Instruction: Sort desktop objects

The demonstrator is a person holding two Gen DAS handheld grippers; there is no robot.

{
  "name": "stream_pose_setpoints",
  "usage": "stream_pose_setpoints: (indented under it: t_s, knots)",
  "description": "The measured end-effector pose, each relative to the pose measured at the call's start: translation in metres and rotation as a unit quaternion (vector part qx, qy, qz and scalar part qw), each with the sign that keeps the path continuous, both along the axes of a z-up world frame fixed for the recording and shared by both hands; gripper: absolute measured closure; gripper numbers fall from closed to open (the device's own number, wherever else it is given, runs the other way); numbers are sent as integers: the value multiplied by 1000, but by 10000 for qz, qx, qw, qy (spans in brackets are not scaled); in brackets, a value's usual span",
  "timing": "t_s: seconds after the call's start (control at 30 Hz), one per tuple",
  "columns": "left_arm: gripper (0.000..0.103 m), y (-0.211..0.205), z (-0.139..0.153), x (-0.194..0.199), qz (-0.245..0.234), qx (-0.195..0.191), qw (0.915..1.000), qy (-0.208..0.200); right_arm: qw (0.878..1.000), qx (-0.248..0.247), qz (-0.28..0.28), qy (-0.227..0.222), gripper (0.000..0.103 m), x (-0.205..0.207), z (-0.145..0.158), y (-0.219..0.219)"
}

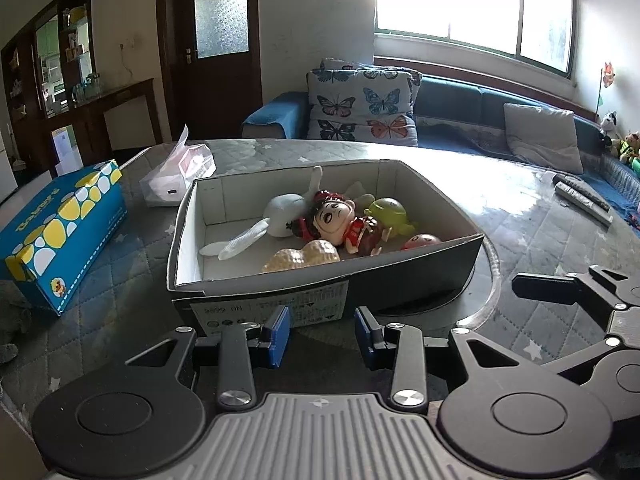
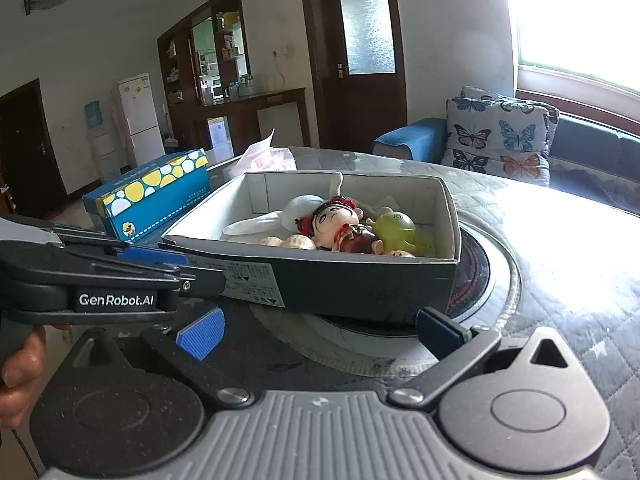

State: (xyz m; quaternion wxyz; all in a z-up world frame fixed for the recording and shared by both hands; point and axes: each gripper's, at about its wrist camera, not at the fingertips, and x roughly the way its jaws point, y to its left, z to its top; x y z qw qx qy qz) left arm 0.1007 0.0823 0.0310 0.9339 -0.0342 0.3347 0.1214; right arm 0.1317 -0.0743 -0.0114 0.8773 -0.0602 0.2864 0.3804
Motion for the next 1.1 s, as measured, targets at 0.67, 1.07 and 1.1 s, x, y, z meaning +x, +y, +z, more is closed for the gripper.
stream_pose_setpoints:
  t_s: [0.67, 1.07, 1.1]
  knots:
    - [64, 3, -11, 7, 105, 59, 9998, 150, 9997, -6, -224, 103, 0, 7, -12, 1]
    - [64, 3, -13, 12, 107, 64, 9998, 174, 9992, -184, -333, 109, 0, 13, -17, 6]
    - [64, 3, -13, 13, 106, 59, 9998, 176, 9992, -196, -331, 109, 0, 13, -17, 6]
